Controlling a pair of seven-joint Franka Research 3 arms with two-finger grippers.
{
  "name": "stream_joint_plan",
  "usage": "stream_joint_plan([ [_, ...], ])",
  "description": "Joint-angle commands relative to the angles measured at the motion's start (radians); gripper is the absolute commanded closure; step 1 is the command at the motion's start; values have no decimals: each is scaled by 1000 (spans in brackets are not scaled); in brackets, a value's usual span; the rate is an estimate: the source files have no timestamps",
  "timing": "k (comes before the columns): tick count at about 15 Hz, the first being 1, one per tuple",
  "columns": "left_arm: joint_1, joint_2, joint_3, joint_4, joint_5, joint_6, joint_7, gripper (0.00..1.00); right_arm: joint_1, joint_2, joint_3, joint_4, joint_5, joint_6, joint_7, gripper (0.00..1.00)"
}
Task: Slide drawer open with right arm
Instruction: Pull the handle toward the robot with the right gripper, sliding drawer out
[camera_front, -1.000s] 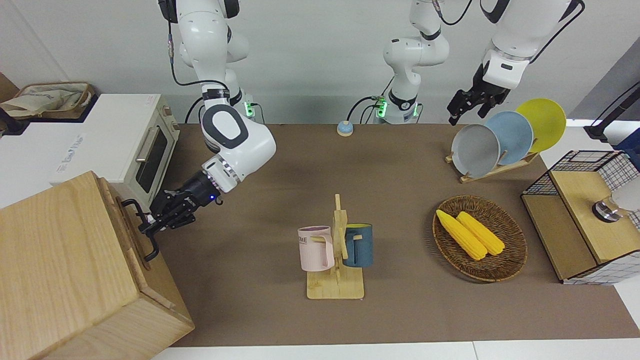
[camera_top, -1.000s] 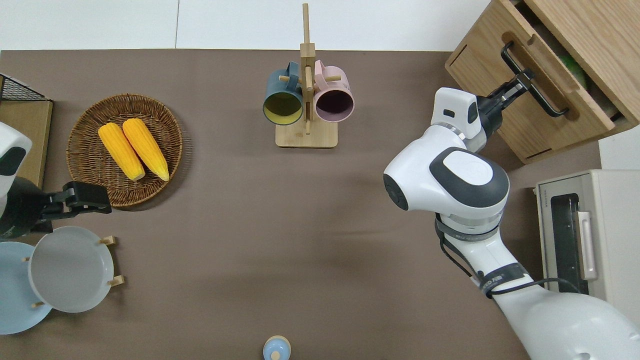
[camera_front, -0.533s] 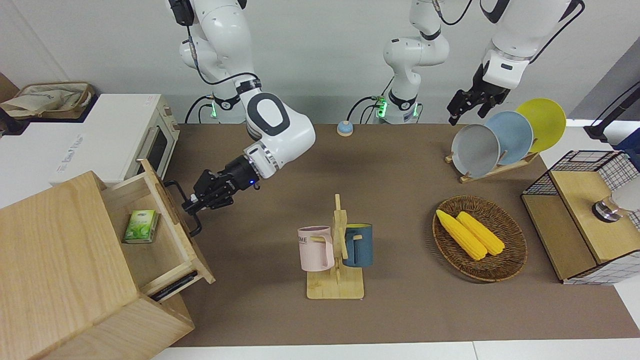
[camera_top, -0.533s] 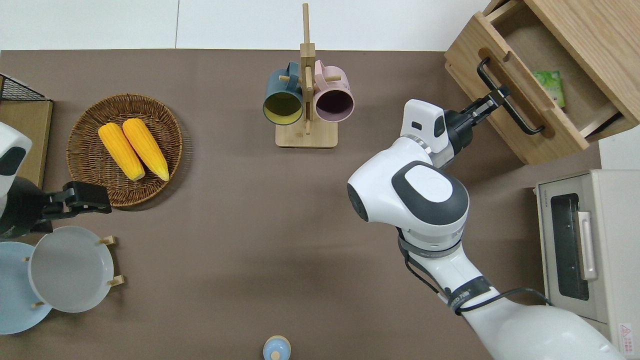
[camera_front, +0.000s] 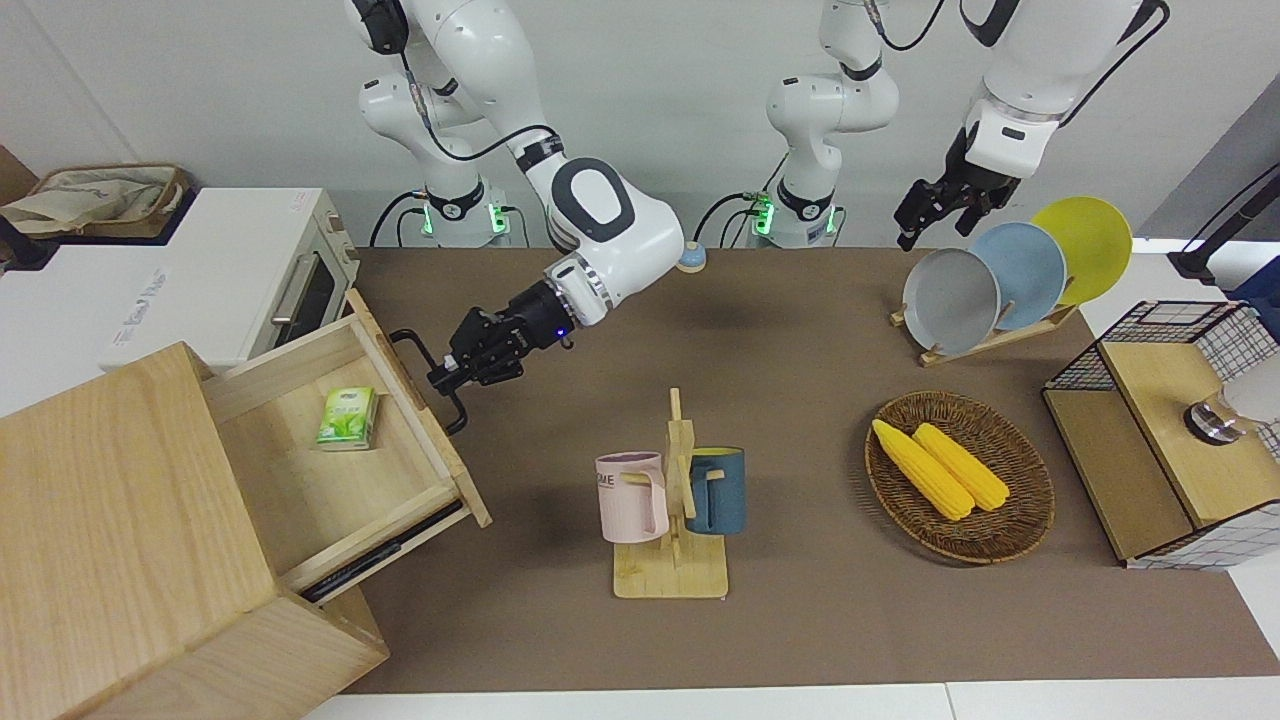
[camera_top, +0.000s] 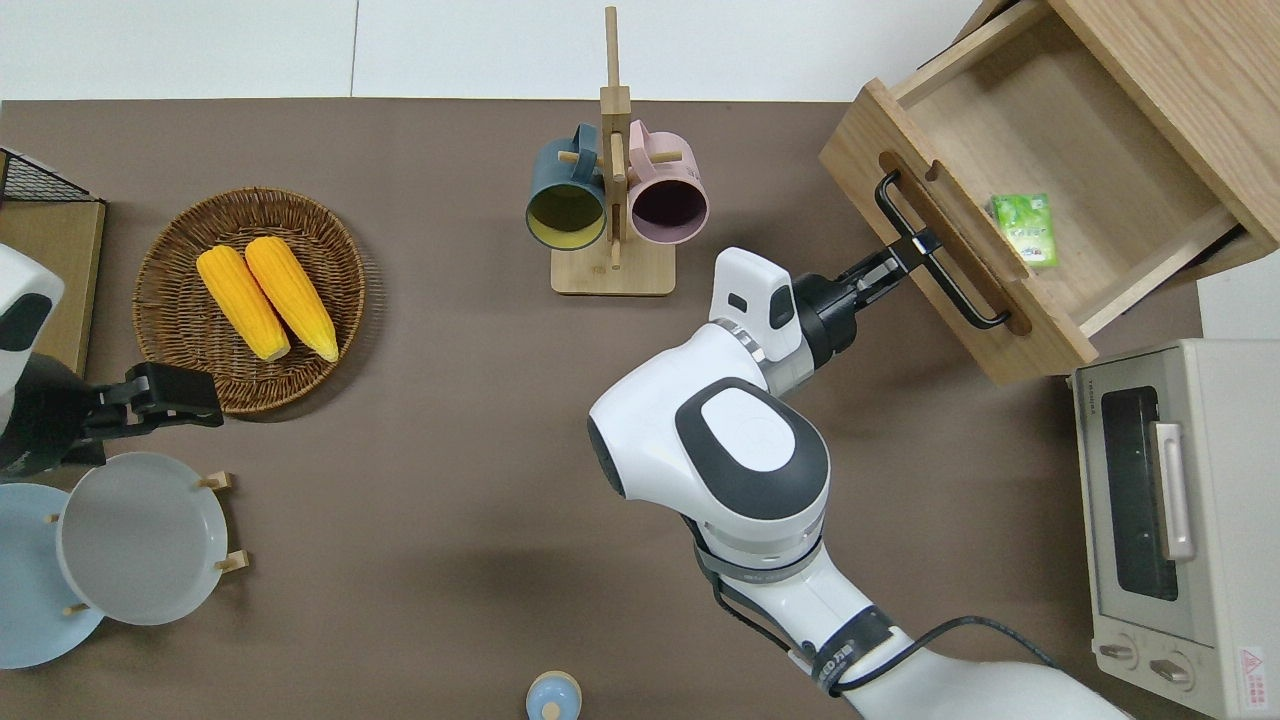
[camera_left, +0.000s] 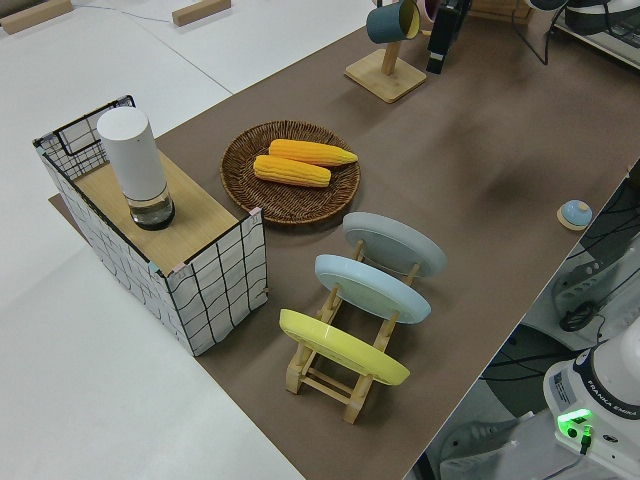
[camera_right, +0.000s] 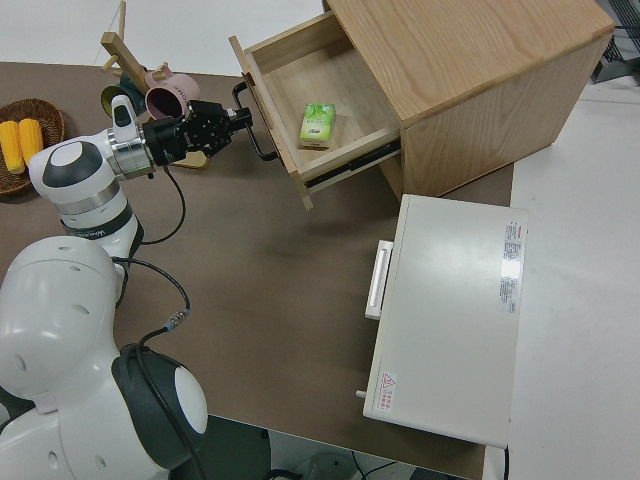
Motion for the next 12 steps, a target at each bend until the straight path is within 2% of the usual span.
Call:
stream_joint_plan([
  [1, -1, -8, 4, 4, -1, -15, 9, 7, 13, -2, 44, 71, 18, -91, -36, 1000],
  [4, -1, -8, 4, 4, -1, -17, 9, 7, 27, 0, 60, 81, 29, -125, -36, 1000],
  [6, -1, -8, 4, 4, -1, -15, 9, 7, 27, 1, 86, 81, 41, -153, -36, 1000],
  [12, -1, -8, 4, 4, -1, -15, 9, 7, 50, 1, 117, 91, 75, -208, -36, 1000],
])
